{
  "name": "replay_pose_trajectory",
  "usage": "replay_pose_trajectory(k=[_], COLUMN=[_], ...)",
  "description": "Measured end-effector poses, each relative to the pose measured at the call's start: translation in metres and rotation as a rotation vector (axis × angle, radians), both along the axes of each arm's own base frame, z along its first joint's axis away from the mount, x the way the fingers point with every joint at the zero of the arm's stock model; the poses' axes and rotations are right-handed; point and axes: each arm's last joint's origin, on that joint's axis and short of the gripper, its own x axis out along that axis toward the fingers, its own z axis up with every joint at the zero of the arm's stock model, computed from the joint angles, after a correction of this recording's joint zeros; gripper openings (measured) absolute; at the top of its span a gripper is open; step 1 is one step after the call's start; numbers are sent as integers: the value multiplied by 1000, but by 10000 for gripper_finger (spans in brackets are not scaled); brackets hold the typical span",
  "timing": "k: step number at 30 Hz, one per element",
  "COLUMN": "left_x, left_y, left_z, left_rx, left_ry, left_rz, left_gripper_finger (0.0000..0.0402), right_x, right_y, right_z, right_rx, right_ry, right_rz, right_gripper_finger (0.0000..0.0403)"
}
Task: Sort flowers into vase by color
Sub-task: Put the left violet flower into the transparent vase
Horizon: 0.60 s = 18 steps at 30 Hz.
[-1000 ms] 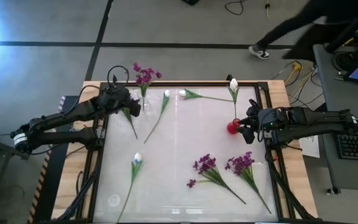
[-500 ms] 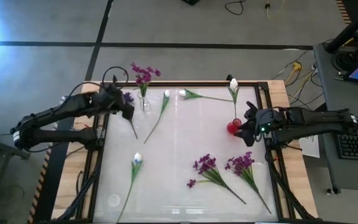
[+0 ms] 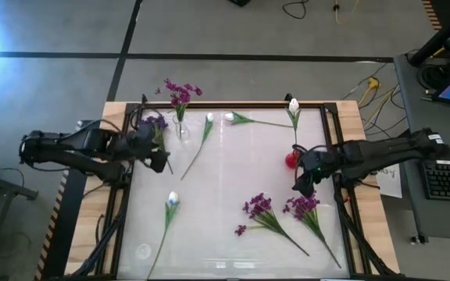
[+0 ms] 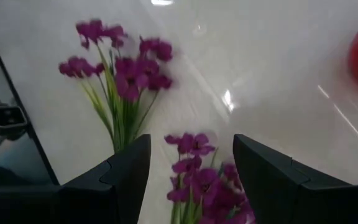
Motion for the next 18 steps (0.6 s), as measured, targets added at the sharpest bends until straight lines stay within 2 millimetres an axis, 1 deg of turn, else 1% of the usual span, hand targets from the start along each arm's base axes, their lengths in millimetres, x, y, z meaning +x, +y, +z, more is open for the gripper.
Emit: replay_pose_trajectory(k=[5,8,13,18], left_x=[5,12,29,44], left_y=[-22,-34,-48,-57], left_z=[-7,-11,-18,-32], left_rx=[32,63,113,142], left_ry=[-33,-54,-61,16], left_rz=[-39,-55,-79,-97], left_gripper_finger=[264,264,264,264], right_x=[6,10,29,51], right_y=[16,25,42,56], right_z=[-7,-9,5,18], right_rx=[38,57,25,-9], right_ry=[63,95,73,62], right_rz=[11,8,43,99], right_gripper_finger=[219,219,219,219])
